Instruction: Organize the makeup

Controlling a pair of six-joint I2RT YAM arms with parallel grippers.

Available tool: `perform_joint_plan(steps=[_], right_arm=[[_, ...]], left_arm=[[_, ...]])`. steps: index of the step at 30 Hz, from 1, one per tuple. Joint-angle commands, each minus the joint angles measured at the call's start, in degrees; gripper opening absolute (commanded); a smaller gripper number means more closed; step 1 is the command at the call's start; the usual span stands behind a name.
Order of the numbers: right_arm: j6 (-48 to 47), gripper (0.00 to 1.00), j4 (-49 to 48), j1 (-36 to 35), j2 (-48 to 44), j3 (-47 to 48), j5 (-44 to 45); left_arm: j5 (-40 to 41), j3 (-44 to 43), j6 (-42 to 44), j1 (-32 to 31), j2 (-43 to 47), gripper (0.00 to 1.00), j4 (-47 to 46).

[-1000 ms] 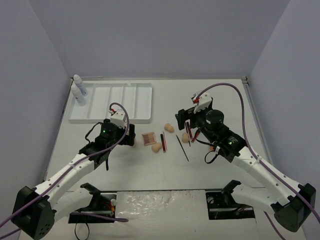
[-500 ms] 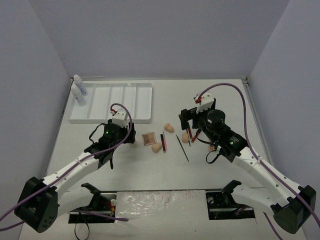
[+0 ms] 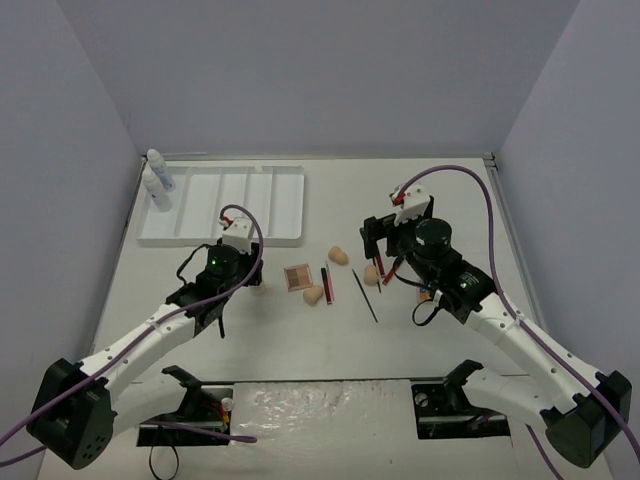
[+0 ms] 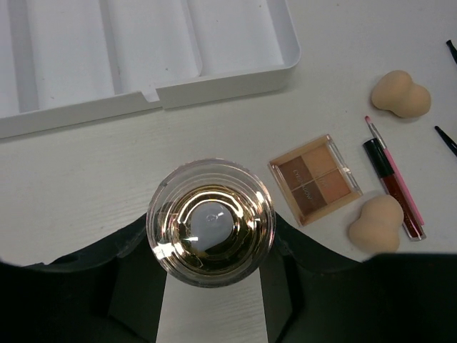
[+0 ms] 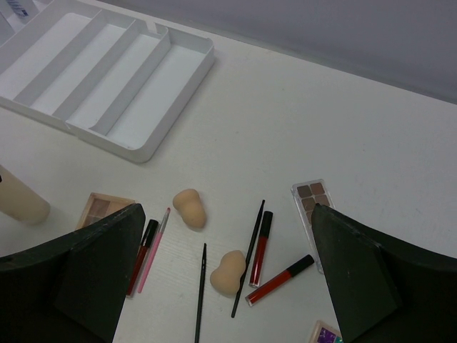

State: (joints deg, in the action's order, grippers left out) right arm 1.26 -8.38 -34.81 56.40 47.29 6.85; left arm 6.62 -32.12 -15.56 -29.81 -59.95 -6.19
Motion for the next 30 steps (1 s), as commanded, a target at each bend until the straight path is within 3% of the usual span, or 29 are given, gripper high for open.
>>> perform_joint_plan(steps=[1,8,14,24,30], right_arm=[[-0.5,1.00,-4.3,0.5,-0.7,0.7,0.2],[-0.6,1.00,-4.6,0.5,-2.3,1.0,0.1],[-0.6,1.00,-4.8,0.6,-4.3,0.0,-0.6],[-0.6,1.00,-4.7,0.8,-5.7,-1.2,-0.4],[-0.6,1.00,-4.7,1.1,-5.1,-1.5,-1.2]], left_arm=[[3.6,-13.5,2.3,4.8,3.3,0.00,1.8],[2.9,-24.8,5.8,19.8,-1.1,0.00,4.6],[1.8,-29.1,5.8,32.3,-8.1,0.00,-1.6],[-0.2,-32.5,5.4,42.7,-23.0,0.00,-13.1],[-2.9,-33.7,4.7,44.9,-28.9,0.00,-19.0]])
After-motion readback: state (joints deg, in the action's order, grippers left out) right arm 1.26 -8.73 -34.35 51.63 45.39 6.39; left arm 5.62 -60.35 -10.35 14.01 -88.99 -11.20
